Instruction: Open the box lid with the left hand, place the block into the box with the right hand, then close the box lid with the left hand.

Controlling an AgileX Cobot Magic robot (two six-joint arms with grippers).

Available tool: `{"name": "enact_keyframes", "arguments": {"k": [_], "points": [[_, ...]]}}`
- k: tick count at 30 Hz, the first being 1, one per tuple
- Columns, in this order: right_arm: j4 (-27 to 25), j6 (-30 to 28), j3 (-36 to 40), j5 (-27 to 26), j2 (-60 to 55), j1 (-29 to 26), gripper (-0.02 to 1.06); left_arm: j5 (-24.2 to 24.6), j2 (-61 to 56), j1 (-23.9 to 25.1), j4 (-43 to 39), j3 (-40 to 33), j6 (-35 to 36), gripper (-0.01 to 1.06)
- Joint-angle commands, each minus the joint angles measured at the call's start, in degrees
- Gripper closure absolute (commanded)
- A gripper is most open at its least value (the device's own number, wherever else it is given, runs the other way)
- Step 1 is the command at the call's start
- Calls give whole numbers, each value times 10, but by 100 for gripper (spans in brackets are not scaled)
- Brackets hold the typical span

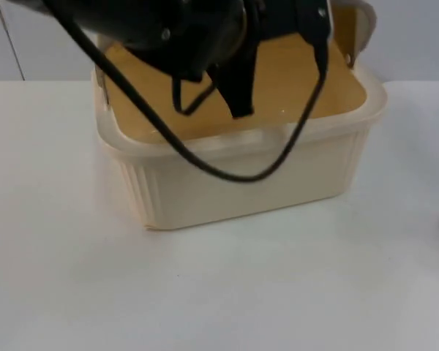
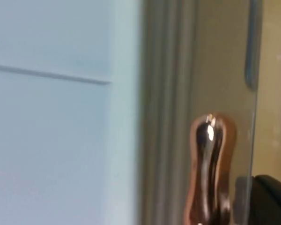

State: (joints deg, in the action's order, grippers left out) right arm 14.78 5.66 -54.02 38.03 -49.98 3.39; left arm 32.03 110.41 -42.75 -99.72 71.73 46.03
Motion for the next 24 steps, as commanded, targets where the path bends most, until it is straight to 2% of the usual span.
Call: {"name": "enact_keyframes", "arguments": {"k": [1,9,11,14,15,18,20,21,24], "points": [[1,-1,-2,1,2,-2,0,5,-2,13,-2,15,8,105],[1,-1,-2,1,2,-2,0,14,-2,27,6,29,8,105],[1,-1,-2,1,2,-2,0,20,-9,11,72,29,-4,105],[1,-1,-2,0,2,-2,0,-12,-21,-9,169,29,-47,105],[1,-1,-2,0,2,-2,0,-12,-21,-9,169,29,-47,105],[1,-1,-2,-1,2,-2,0,-19,-35,-37,283,28,-99,105],[1,-1,-2,-1,2,-2,0,-31,-51,-54,417,28,-177,105],[1,-1,-2,-1,2,-2,0,-31,-51,-54,417,28,-177,105],[1,-1,-2,-1,2,-2,0,-54,-81,-73,672,28,-374,105]]}}
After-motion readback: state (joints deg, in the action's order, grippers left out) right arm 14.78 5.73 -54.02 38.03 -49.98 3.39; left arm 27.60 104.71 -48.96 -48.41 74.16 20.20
